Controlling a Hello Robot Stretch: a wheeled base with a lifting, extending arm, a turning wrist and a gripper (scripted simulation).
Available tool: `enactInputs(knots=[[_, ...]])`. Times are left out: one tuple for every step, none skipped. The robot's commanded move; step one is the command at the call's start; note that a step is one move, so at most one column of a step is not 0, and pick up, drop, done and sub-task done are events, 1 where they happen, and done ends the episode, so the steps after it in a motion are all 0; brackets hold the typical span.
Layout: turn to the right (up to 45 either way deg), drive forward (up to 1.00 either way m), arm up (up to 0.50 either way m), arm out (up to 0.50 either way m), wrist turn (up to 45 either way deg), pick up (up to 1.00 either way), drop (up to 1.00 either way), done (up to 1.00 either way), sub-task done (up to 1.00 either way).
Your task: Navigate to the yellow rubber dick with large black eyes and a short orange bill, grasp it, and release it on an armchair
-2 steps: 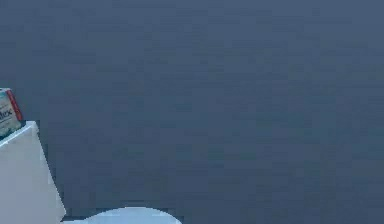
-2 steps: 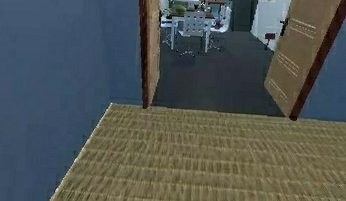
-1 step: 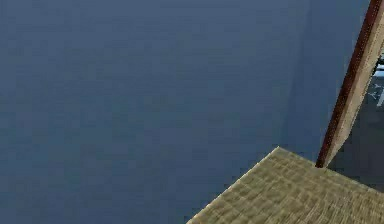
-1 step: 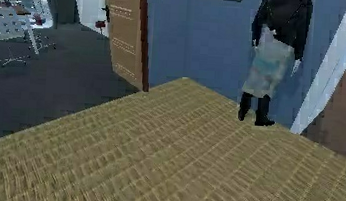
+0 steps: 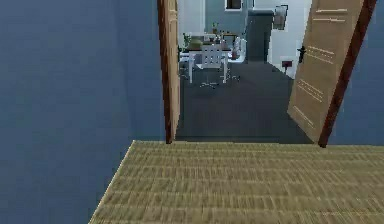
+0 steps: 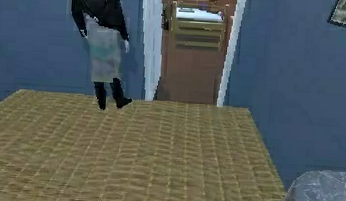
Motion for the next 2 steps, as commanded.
enactInputs(knots=[[45.0,0.0,0.0,0.0,0.0,0.0,0.0,0.0,0.0],[30.0,0.0,0.0,0.0,0.0,0.0,0.0,0.0,0.0]])
